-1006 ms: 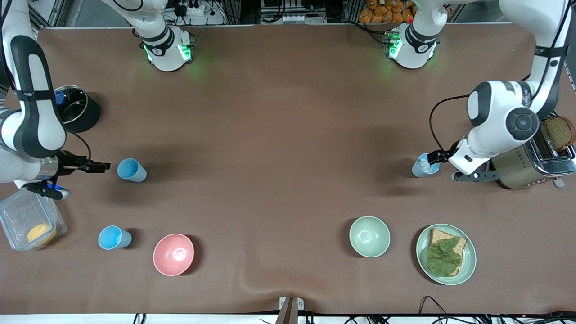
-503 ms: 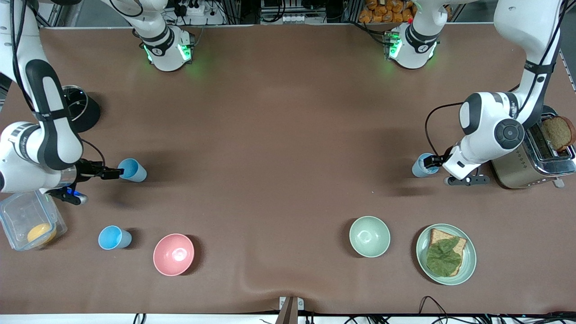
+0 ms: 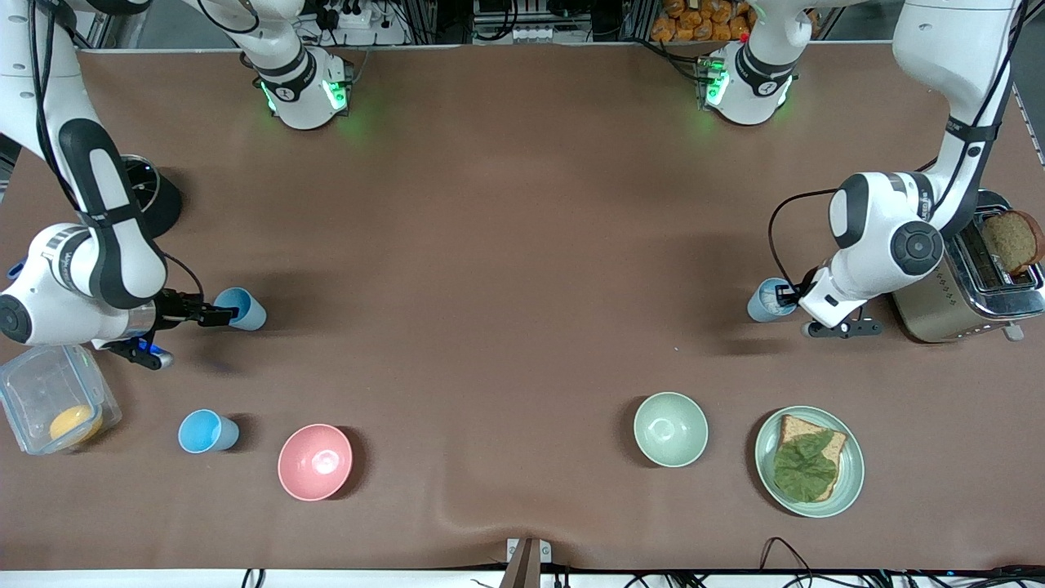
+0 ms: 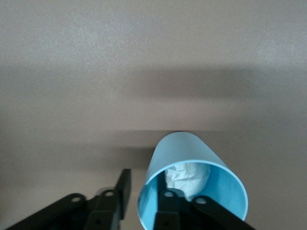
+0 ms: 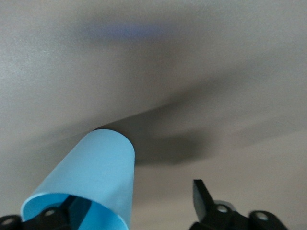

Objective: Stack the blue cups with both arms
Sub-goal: 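Lift the held blue cups off the table with both grippers, then carry the blue cup to the table middle with the left gripper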

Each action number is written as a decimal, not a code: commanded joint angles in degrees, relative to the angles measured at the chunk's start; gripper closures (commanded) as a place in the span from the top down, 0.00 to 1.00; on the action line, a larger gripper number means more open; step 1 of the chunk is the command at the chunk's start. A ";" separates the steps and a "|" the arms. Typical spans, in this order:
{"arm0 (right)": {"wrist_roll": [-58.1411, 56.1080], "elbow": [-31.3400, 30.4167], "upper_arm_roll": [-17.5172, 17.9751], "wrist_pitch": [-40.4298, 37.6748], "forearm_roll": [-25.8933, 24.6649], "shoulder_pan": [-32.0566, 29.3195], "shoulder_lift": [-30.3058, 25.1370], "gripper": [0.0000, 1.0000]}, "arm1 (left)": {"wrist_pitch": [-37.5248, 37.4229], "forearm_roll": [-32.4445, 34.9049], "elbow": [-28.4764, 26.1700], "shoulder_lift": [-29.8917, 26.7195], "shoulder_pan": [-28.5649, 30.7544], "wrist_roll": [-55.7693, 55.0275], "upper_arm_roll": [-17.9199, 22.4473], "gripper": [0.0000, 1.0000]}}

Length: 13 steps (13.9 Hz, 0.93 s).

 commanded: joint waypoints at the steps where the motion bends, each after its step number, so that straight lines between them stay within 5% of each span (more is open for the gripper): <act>1: -0.24 -1.16 0.42 1.08 3.00 -1.23 -0.04 0.00 | 0.75 0.49 -0.24 -0.27 0.48 -0.11 -0.59 0.00; 7: -0.25 -1.52 0.42 0.30 3.09 -0.89 -1.18 0.00 | -6.61 0.22 2.56 -8.26 0.48 0.51 -3.13 0.00; 13: -0.34 -0.99 0.33 -4.00 2.74 -0.45 -5.92 0.00 | -14.63 -4.35 8.38 -9.24 0.22 -0.89 -7.62 0.00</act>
